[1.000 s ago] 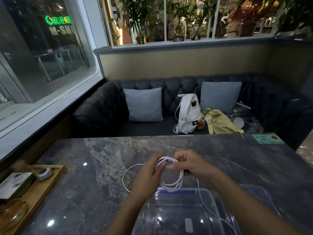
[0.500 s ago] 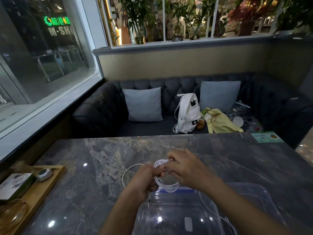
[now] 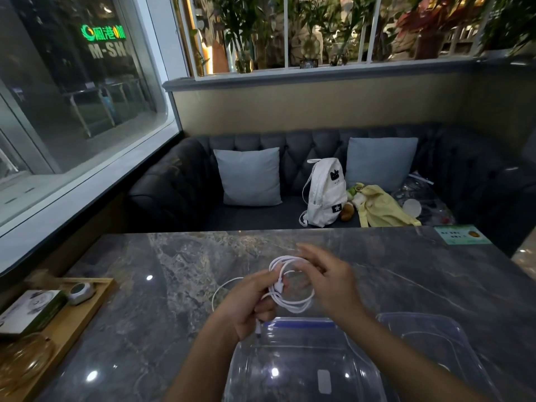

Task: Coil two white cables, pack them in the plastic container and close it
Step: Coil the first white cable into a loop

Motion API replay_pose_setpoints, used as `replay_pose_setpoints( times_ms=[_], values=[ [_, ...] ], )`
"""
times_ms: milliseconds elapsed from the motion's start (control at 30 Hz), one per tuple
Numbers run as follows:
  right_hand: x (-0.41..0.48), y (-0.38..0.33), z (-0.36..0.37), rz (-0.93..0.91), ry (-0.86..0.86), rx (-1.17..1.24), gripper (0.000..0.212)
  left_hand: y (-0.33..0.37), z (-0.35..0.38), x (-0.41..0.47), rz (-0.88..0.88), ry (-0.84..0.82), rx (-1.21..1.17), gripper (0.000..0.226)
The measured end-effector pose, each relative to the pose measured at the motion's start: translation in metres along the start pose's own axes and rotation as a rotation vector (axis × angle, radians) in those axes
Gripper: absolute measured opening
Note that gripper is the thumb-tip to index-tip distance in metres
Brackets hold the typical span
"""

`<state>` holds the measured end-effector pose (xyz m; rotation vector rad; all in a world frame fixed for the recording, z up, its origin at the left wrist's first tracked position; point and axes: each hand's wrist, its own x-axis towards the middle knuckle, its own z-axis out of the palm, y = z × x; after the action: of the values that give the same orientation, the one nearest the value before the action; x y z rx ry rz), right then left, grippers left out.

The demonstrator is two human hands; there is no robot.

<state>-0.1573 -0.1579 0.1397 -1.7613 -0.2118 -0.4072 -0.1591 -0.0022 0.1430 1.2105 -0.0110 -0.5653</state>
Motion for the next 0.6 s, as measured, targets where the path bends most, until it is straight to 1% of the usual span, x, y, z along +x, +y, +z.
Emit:
replay_pose_setpoints(
  times_ms=[33, 133, 300, 467, 533, 600],
  values=[
    [0.001, -0.002, 0.001, 0.096, -0.01, 0.083, 0.025, 0.0, 0.0, 0.0, 0.022, 0.028, 0.064, 0.022],
    [0.002, -0.005, 0.0, 0.268, -0.052, 0.29, 0.024, 0.002, 0.0, 0.0, 0.065, 0.062, 0.167, 0.028],
    [0.002, -0.007, 0.002, 0.512, 0.016, 0.502, 0.008, -0.003, -0.004, 0.0, 0.087, 0.073, 0.22, 0.028],
    [0.004, -0.01, 0.004, 0.802, 0.025, 0.807, 0.01, -0.007, -0.008, 0.0, 0.137, 0.017, 0.106, 0.029],
    [0.005, -0.011, 0.007, 0.873, 0.009, 0.896, 0.011, -0.011, -0.009, 0.0, 0.182, 0.002, 0.038, 0.028],
    [0.007, -0.012, 0.009, 0.905, 0.0, 0.91, 0.012, -0.014, -0.009, 0.001, 0.21, 0.005, 0.021, 0.03]
  ],
)
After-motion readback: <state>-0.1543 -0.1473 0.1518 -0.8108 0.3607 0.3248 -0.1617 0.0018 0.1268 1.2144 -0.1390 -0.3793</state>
